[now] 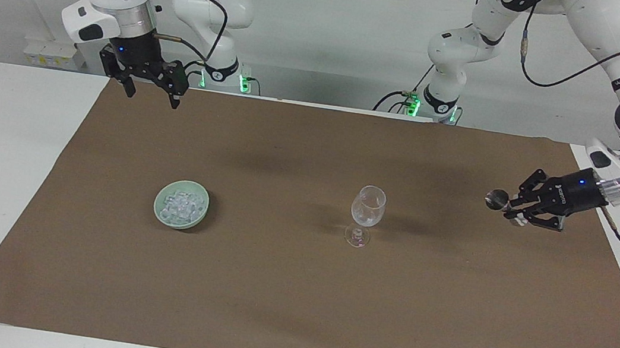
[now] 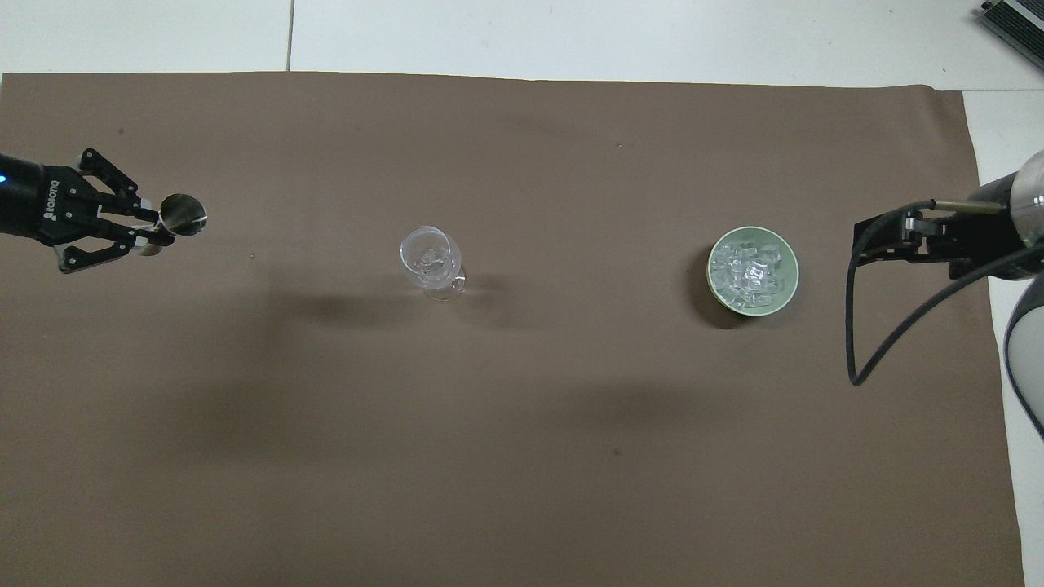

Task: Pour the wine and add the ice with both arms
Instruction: 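Set the metal cup back down and open the left gripper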

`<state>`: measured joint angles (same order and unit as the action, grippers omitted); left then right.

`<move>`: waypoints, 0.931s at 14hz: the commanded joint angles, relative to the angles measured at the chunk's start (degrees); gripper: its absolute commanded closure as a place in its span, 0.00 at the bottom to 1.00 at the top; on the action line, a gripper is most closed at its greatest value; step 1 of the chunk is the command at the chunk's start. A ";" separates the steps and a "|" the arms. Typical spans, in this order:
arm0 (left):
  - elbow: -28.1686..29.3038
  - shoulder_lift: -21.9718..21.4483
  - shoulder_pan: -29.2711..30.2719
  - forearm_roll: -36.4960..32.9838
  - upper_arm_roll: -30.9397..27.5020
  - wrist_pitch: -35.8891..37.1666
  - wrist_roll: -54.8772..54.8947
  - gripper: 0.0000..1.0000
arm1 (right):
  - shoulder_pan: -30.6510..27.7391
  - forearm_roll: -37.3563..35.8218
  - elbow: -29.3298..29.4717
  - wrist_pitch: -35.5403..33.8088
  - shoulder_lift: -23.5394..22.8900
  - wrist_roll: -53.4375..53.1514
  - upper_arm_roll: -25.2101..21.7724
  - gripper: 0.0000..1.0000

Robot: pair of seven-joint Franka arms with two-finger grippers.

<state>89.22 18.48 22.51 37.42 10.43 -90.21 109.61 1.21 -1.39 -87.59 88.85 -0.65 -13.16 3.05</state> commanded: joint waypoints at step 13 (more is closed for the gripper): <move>2.18 22.91 11.94 21.64 1.35 9.97 22.58 1.00 | -0.95 0.95 0.67 -0.70 -0.23 0.60 0.21 0.00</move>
<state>91.19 40.88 32.21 57.82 11.14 -82.16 131.36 1.10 -1.39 -87.59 88.85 -0.65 -13.16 2.93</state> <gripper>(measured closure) 0.789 0.000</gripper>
